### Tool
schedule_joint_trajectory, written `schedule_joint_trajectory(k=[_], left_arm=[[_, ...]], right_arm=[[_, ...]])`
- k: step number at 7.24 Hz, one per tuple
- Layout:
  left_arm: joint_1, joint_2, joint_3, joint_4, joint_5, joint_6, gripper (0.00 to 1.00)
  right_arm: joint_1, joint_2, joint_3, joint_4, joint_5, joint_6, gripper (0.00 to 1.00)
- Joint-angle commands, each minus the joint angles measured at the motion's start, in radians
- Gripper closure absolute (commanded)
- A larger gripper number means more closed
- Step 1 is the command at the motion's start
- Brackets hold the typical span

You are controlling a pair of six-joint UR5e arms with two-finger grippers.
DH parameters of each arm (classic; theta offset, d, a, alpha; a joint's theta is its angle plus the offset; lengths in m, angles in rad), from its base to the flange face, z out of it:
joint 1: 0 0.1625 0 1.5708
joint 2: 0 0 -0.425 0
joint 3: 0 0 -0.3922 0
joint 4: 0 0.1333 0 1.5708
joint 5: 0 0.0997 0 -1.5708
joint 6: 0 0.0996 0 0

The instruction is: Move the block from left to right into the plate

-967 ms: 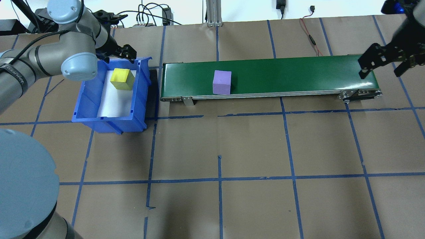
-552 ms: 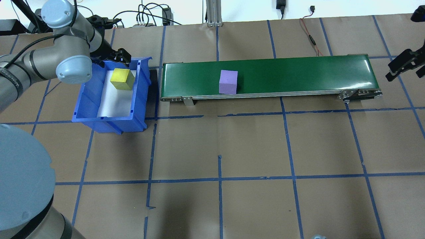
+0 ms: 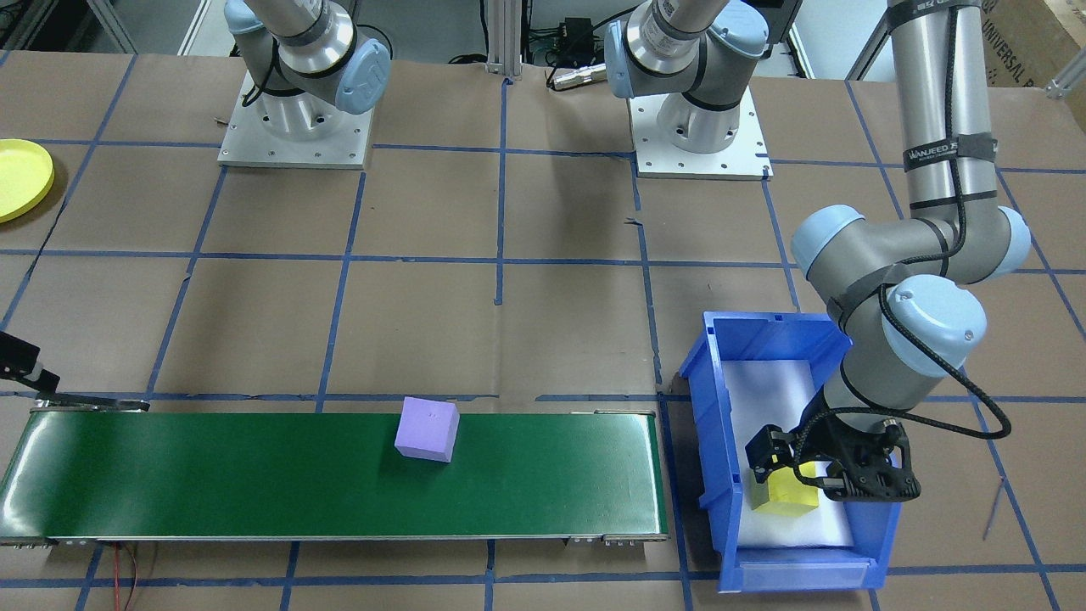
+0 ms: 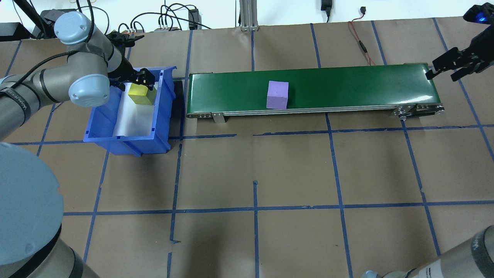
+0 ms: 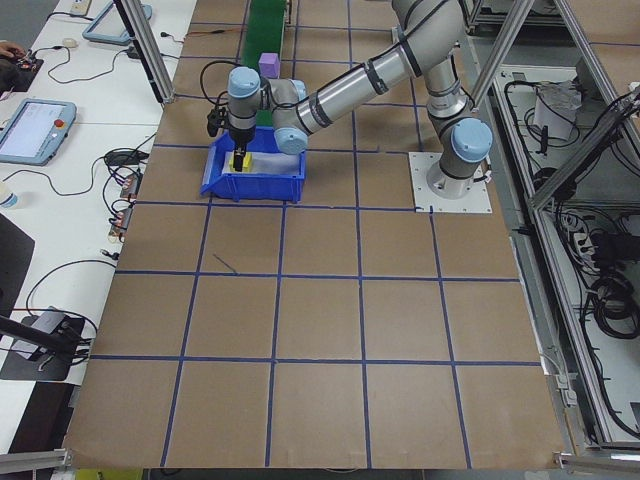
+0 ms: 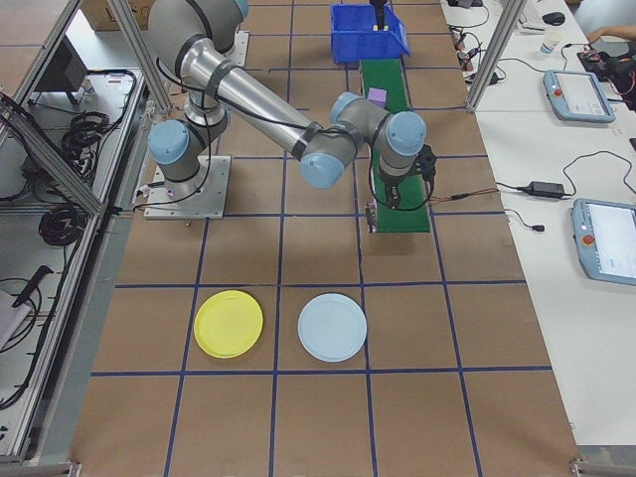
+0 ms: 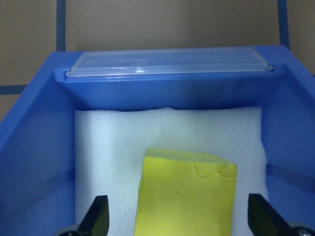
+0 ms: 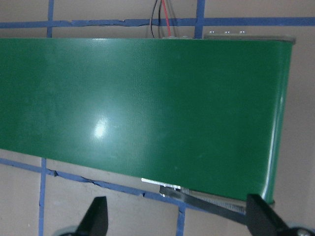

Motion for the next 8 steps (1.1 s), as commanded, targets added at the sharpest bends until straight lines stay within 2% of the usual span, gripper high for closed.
schedule_joint_trajectory(k=[1, 2, 3, 4, 5, 6, 7, 8], left_arm=[[0.0, -0.019, -0.004, 0.006, -0.001, 0.001, 0.39], [0.0, -0.019, -0.004, 0.006, -0.002, 0.001, 0.63], [0.0, -0.014, -0.001, 0.008, -0.011, 0.0, 0.73], [-0.001, 0.009, 0.005, 0.011, -0.043, 0.0, 0.74], [-0.009, 0.071, 0.021, 0.014, -0.048, 0.0, 0.74], [-0.035, 0.184, 0.021, -0.006, -0.098, 0.001, 0.74], [-0.066, 0.282, 0.022, -0.045, -0.223, -0.005, 0.74], [-0.118, 0.318, 0.022, -0.058, -0.272, -0.006, 0.74]], right_arm=[[0.01, 0.063, 0.029, -0.02, 0.121, 0.001, 0.0], [0.016, 0.059, 0.044, -0.011, 0.142, -0.008, 0.0], [0.029, 0.057, 0.055, -0.004, 0.168, -0.028, 0.0], [0.033, 0.057, 0.087, -0.005, 0.204, -0.026, 0.0], [0.038, 0.053, 0.116, -0.019, 0.288, -0.023, 0.0], [0.038, 0.056, 0.119, -0.02, 0.3, -0.023, 0.0], [0.038, 0.054, 0.113, -0.022, 0.3, -0.023, 0.0], [0.038, 0.059, 0.107, -0.023, 0.314, -0.022, 0.0]])
